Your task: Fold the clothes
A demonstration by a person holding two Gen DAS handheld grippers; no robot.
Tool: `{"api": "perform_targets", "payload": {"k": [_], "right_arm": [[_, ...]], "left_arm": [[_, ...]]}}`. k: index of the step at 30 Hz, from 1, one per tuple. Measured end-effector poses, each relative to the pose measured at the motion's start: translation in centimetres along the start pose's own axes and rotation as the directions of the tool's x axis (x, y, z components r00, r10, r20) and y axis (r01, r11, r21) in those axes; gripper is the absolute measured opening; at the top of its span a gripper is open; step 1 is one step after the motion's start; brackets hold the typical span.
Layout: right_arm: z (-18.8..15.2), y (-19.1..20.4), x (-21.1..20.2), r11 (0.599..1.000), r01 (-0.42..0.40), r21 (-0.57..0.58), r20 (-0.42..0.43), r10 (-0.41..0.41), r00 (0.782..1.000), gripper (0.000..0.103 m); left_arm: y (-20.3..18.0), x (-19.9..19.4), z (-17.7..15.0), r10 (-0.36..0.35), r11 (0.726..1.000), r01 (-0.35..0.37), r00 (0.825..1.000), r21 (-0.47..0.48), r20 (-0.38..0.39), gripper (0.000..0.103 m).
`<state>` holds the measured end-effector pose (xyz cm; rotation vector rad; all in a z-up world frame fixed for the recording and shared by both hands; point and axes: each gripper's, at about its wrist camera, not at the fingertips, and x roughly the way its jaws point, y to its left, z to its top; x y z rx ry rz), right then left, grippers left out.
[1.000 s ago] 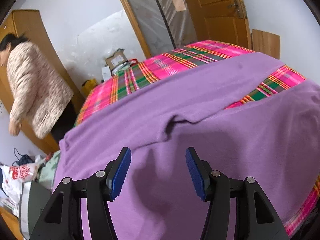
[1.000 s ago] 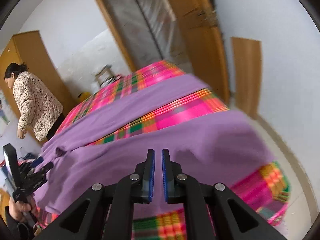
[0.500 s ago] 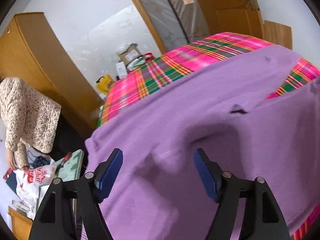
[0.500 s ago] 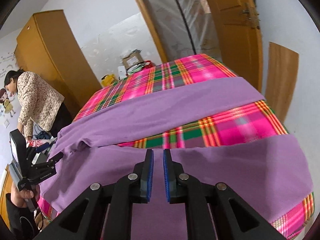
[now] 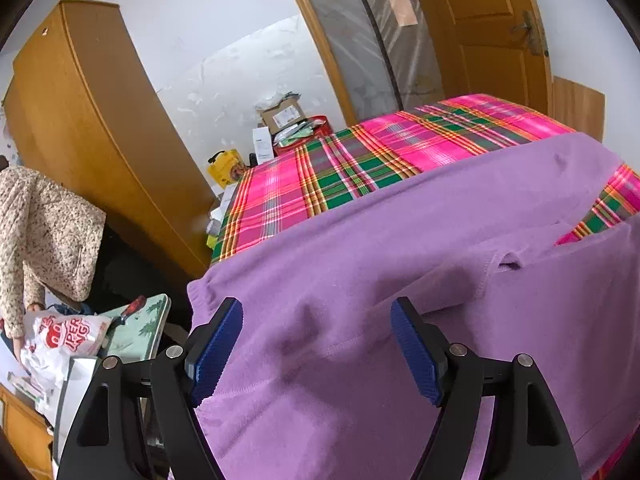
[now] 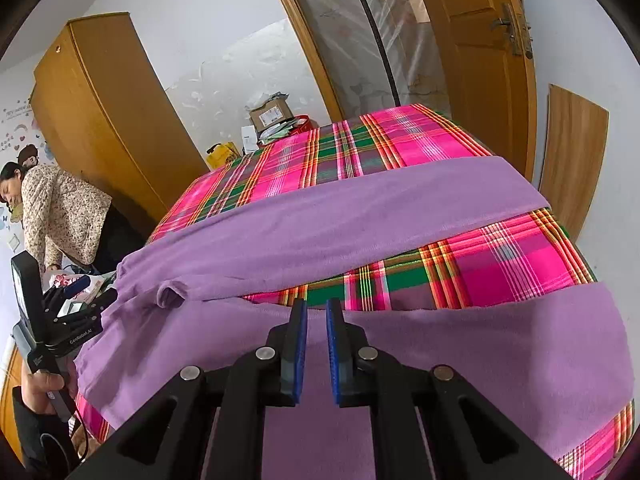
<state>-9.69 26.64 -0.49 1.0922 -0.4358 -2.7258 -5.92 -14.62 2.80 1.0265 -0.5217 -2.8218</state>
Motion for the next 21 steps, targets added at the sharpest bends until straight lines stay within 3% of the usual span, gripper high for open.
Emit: {"api": "perform_targets", "payload": {"k": [9,21], "right_arm": [[0.9,0.2,0.7,1.000,0.000,0.000,-0.010,0.000,1.000,0.010],[1.8,0.6,2.4,1.000,0.003,-0.009,-0.034,-0.003,0.999,0.010]], "left_arm": [[-0.5,1.9,0.5,-0.046,0.996,0.050,0.997,0.074,-0.054,0.078],[1.5,3.1,1.3,-0.090,0.996,0.089,0.995,-0.030,-0.047,0.078]]}}
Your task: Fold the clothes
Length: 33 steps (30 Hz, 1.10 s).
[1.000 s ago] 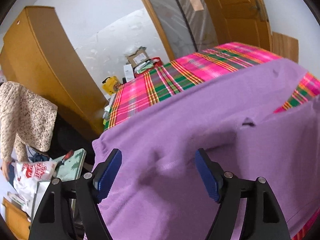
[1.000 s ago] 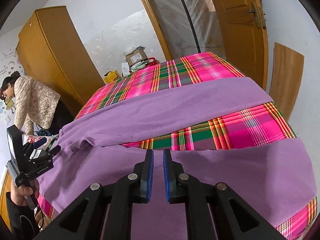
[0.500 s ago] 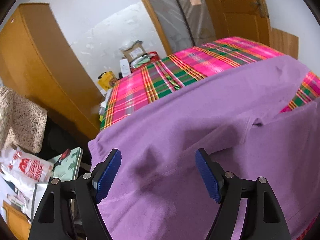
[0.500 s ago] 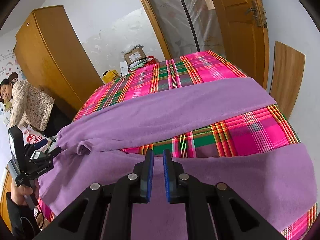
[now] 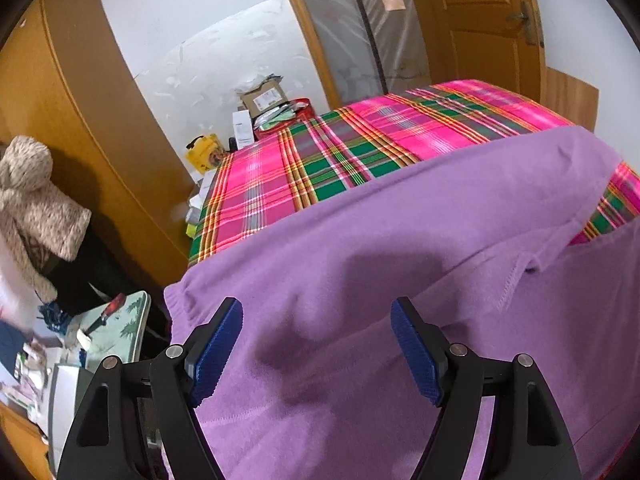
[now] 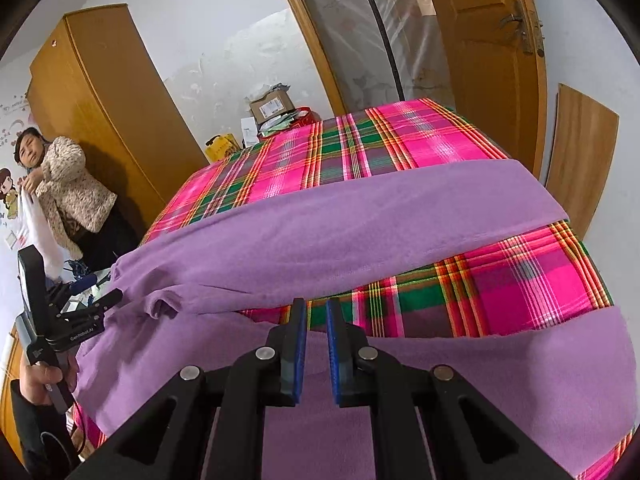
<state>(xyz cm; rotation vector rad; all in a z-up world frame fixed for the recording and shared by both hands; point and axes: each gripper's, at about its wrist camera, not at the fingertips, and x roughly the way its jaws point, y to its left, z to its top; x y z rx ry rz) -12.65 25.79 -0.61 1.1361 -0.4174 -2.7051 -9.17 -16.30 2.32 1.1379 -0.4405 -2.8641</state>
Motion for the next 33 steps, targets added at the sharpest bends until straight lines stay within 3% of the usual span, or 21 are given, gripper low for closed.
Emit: {"api": "perform_targets", "payload": {"k": [6,15,24,33], "right_arm": [[0.9,0.5,0.8,0.999,-0.009,-0.038,-0.013,0.008,1.000,0.010],[2.5,3.1,3.5,0.988,-0.080,-0.132,-0.070,0.071,0.995,0.010],[2.4,5.0,5.2,0.976,-0.149,-0.156,-0.106,0.134,0.985,0.015],[1.0,5.5,6.3,0.979,-0.171,-0.110,-0.138,0.156,0.978,0.015]], "left_arm": [[2.3,0.0,-0.2,-0.035,0.990,0.039,0.999,-0.139,0.030,0.078],[6.1,1.8,-2.8,0.014,0.971,-0.025,0.999,-0.240,-0.049,0.078],[12.5,0.8,-6.6,0.058,0.918,-0.080,0.996,-0.389,-0.067,0.078],[14.0,0.5,-10.1,-0.075,0.874,0.045,0.996,-0.485,-0.042,0.078]]}}
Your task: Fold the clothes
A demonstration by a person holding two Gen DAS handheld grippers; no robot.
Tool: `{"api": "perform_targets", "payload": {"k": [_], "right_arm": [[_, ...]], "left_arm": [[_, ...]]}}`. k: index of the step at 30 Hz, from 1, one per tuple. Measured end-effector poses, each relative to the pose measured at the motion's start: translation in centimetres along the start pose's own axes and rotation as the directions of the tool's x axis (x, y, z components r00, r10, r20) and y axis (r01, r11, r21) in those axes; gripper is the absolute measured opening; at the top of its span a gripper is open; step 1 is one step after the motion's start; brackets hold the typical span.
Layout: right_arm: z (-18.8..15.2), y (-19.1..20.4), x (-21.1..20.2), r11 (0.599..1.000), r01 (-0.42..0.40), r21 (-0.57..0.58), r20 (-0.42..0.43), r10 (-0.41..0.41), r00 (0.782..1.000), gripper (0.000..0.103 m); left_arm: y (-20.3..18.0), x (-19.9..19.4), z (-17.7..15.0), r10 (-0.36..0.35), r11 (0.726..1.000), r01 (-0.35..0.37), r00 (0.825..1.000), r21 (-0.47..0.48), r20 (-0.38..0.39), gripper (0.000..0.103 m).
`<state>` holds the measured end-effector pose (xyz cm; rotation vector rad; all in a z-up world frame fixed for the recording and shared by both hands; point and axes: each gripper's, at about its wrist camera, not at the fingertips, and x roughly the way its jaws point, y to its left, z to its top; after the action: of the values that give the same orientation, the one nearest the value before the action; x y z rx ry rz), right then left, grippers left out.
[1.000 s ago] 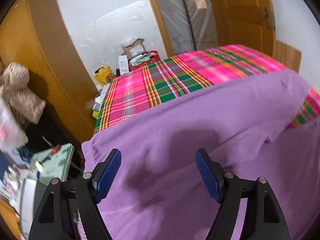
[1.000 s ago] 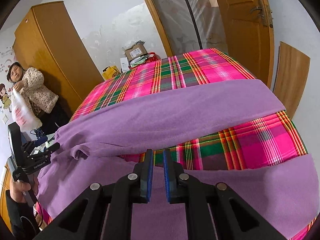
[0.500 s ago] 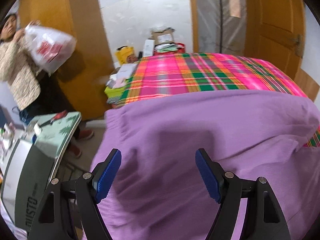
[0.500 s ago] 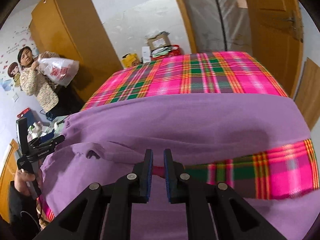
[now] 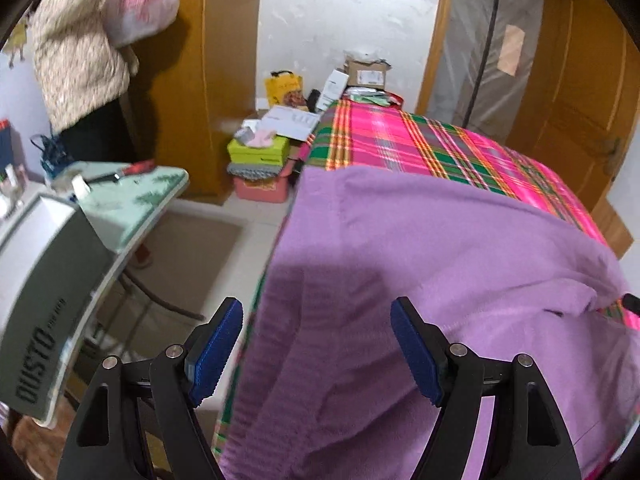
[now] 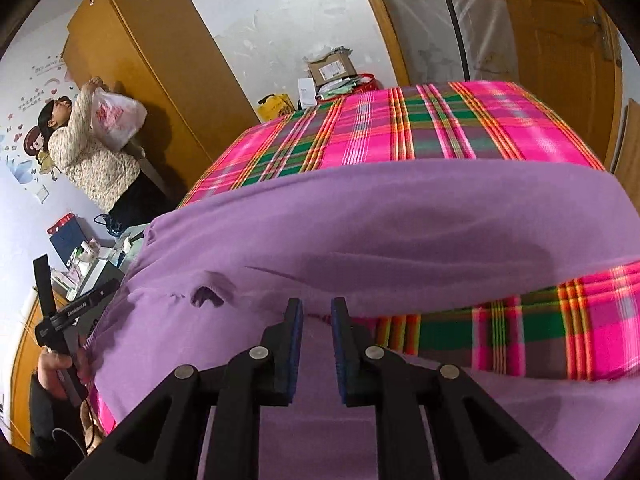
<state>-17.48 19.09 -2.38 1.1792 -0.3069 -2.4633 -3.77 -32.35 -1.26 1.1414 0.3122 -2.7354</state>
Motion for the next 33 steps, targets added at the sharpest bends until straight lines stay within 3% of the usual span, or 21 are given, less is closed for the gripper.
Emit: {"api": "perform_targets", "payload": {"k": [7,10,15,19,24,26,28,33], "right_arm": [[-0.1,0.0,0.1,1.000,-0.011,0.015,0.003,0.011,1.000,0.015],[-0.2,0.1,0.2,1.000,-0.018,0.020,0.001,0.018,1.000,0.015],[-0.5,-0.1,0.3,0.999,-0.025,0.032,-0.004,0.025,1.000,0.015],[-0.5,-0.3,0.3,0.999,-0.022,0.032,-0.008,0.023,1.000,0.015],[-0.5,0.1,0.4,0.999,-0.026,0.025,-0.011,0.026,1.000,0.015],[-0.7,0.3,0.4,0.999,-0.029,0.024,-0.012,0.029,1.000,0.015],[-0.8,0.5,0.3,0.999,-0.032,0.023,-0.013,0.032,0.999,0.015],[-0.9,0.9,-0.1,0.999,-0.029,0.017,-0.003,0.029,1.000,0.015]], "left_arm": [[-0.8,0.2,0.6,-0.051,0.999,0.051,0.999,0.007,0.007,0.076],[-1.2,0.5,1.0,-0.065,0.998,0.065,0.998,0.022,0.008,0.068],[-2.2,2.6,0.6,0.027,0.998,-0.023,0.997,0.055,-0.066,0.053],[-3.3,3.0,0.3,0.098,0.990,-0.091,0.993,0.104,-0.066,0.052],[-3.5,3.2,0.3,0.124,0.985,-0.115,0.990,0.125,-0.064,0.050],[-3.8,3.2,0.2,0.116,0.985,-0.108,0.991,0.133,-0.061,0.040],[-4.3,2.9,-0.1,0.110,0.984,-0.101,0.992,0.145,-0.055,0.023],[-4.6,2.6,-0.1,0.114,0.982,-0.106,0.993,0.154,-0.043,0.015]]}}
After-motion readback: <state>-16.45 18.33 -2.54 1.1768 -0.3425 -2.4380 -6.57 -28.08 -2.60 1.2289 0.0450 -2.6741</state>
